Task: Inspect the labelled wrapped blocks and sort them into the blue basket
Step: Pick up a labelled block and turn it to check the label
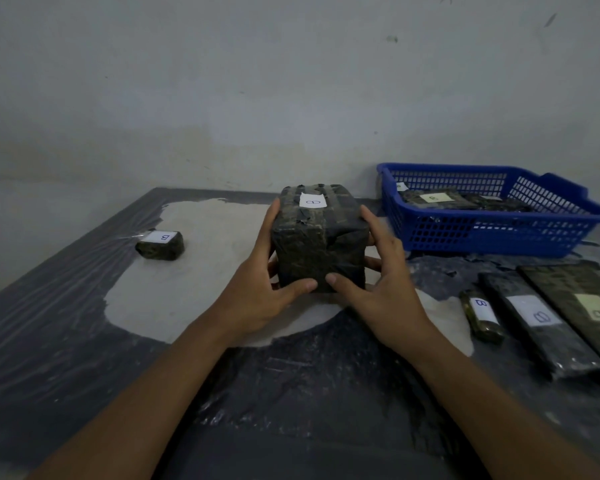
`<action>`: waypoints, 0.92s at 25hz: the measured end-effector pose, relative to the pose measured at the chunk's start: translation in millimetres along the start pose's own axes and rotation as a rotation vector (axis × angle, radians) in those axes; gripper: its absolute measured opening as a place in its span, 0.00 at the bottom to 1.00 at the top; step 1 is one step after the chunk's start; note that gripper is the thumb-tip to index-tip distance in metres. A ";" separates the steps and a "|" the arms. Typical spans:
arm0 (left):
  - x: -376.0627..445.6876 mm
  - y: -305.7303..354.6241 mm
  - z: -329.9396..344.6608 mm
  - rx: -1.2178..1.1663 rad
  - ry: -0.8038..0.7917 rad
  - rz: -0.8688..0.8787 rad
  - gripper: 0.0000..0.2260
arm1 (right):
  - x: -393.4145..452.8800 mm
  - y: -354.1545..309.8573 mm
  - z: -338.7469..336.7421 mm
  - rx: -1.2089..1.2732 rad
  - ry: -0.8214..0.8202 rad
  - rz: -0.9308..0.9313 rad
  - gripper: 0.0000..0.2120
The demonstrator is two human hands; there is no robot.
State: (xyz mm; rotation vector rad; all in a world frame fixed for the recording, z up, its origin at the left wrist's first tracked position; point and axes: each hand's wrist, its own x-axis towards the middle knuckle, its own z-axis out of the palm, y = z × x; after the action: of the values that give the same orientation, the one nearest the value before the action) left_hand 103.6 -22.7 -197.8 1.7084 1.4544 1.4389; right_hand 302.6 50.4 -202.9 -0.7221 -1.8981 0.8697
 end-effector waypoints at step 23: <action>-11.2 14.5 18.3 -0.208 -0.102 0.056 0.39 | 1.6 -9.0 -0.8 0.031 0.382 0.158 0.46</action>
State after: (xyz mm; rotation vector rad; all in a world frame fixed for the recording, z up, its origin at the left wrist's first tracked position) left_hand 127.4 -32.7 -196.2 1.6775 1.1689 1.4544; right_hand 301.4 46.6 -194.6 -0.9551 -1.5019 0.7905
